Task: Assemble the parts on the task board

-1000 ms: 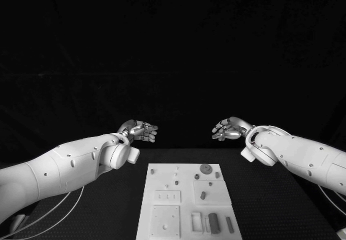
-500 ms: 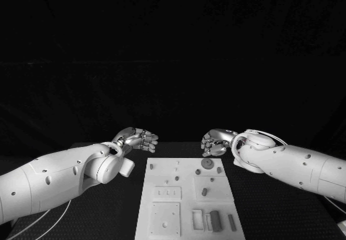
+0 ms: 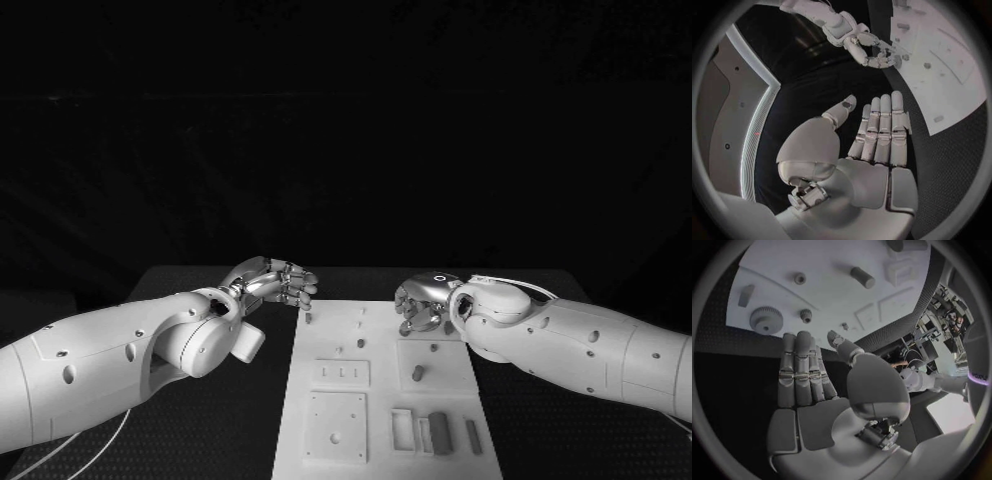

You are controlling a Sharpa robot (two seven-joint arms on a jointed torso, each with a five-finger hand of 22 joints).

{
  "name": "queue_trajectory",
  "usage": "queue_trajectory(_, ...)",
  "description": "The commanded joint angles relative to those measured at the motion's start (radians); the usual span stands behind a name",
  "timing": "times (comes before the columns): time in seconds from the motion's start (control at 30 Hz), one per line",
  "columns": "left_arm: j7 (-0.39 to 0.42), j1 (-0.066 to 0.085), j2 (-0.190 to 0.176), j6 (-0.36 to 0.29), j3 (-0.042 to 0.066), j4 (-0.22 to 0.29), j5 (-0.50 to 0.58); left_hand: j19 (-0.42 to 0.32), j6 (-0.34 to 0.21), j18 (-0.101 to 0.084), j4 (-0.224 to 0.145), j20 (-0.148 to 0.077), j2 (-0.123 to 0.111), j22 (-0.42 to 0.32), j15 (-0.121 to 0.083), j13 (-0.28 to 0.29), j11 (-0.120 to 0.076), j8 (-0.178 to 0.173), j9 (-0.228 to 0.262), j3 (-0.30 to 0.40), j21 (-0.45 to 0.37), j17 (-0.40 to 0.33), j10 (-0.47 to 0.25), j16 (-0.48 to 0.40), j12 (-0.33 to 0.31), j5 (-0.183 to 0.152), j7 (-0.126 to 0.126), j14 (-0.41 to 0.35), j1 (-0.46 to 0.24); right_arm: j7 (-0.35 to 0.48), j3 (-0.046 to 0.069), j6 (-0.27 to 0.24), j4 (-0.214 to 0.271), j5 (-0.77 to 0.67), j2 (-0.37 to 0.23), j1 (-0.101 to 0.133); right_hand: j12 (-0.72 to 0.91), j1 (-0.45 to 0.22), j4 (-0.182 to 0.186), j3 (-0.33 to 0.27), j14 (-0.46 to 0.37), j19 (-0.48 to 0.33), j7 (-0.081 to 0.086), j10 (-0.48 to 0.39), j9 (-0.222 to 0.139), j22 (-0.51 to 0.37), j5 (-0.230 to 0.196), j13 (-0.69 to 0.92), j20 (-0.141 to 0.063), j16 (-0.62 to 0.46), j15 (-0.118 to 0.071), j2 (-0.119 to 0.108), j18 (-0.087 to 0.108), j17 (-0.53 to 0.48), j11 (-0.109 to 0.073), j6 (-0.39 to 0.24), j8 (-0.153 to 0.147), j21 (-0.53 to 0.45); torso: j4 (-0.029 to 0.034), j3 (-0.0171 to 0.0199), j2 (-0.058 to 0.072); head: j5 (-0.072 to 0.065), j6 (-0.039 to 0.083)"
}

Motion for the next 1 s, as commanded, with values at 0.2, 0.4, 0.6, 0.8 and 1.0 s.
queue_trajectory(0.2, 0.001, 0.001, -0.016, 0.021, 0.001, 0.029, -0.006, -0.001, 0.007, -0.003, 0.003, -0.008, -0.003, 0.002, 0.001, 0.002, 0.002, -0.005, -0.002, -0.004, 0.001, 0.003, 0.003, -0.005, -0.006, 0.004, 0.001, 0.005, -0.014, -0.048, -0.005, -0.027, -0.009, -0.101, 0.006, -0.005, -0.009, -0.010, 0.007, 0.003, 0.008, 0.006, -0.001, 0.012, 0.001, 0.028, 0.006, -0.001, -0.008, 0.015, -0.003, -0.005, 0.013, 0.007, -0.002, 0.014, -0.010, 0.022, 0.0047, -0.0038, 0.028, -0.005, -0.002)
queue_trajectory(0.4, 0.001, 0.002, -0.024, 0.021, 0.001, 0.043, -0.006, -0.001, 0.007, -0.003, 0.003, -0.008, -0.004, 0.003, 0.001, 0.002, 0.002, -0.006, -0.002, -0.004, 0.000, 0.004, 0.004, -0.006, -0.007, 0.004, 0.001, 0.005, -0.015, -0.054, -0.007, -0.017, -0.007, -0.113, 0.003, -0.005, -0.013, -0.012, 0.006, 0.005, 0.010, 0.006, -0.002, 0.014, 0.001, 0.028, 0.006, -0.001, -0.010, 0.023, -0.004, -0.009, 0.013, 0.011, -0.003, 0.016, -0.013, 0.033, 0.0080, -0.0051, 0.037, -0.010, -0.003)
queue_trajectory(0.6, -0.001, 0.002, -0.022, 0.010, 0.001, 0.047, 0.001, -0.001, 0.006, -0.003, 0.005, -0.008, -0.005, 0.004, 0.001, 0.003, 0.003, -0.008, -0.003, -0.006, 0.000, 0.007, 0.004, -0.008, -0.009, 0.004, 0.004, 0.005, -0.019, -0.051, -0.011, -0.015, -0.015, -0.113, 0.009, -0.011, -0.021, -0.014, 0.006, 0.007, 0.004, 0.000, -0.002, 0.009, 0.001, 0.027, 0.006, -0.003, -0.010, 0.028, -0.002, -0.013, 0.013, 0.014, -0.001, 0.019, -0.016, 0.042, 0.0089, -0.0036, 0.046, -0.004, -0.003)
queue_trajectory(0.8, -0.004, 0.002, -0.019, 0.012, 0.001, 0.045, 0.001, -0.001, 0.005, -0.003, 0.007, -0.008, -0.005, 0.004, 0.001, 0.003, 0.003, -0.010, -0.004, -0.006, 0.000, 0.009, 0.003, -0.010, -0.011, 0.004, 0.005, 0.006, -0.021, -0.052, -0.011, -0.018, -0.023, -0.115, 0.010, -0.011, -0.032, -0.013, 0.005, 0.010, 0.001, -0.005, -0.002, -0.001, 0.001, 0.027, 0.006, -0.007, -0.010, 0.034, 0.002, -0.016, 0.013, 0.016, 0.004, 0.020, -0.019, 0.051, 0.0093, -0.0032, 0.051, -0.006, -0.003)
queue_trajectory(1.0, -0.005, 0.002, -0.024, 0.011, 0.001, 0.052, 0.001, -0.001, 0.004, -0.003, 0.008, -0.008, -0.006, 0.005, 0.001, 0.004, 0.004, -0.011, -0.005, -0.006, 0.000, 0.010, 0.003, -0.011, -0.012, 0.004, 0.005, 0.006, -0.022, -0.052, -0.014, -0.024, -0.030, -0.117, 0.012, -0.011, -0.036, -0.012, 0.004, 0.011, 0.001, -0.007, -0.002, -0.003, 0.001, 0.027, 0.006, -0.008, -0.010, 0.038, 0.004, -0.016, 0.013, 0.018, 0.005, 0.021, -0.021, 0.055, 0.0086, -0.0021, 0.056, -0.007, -0.002)
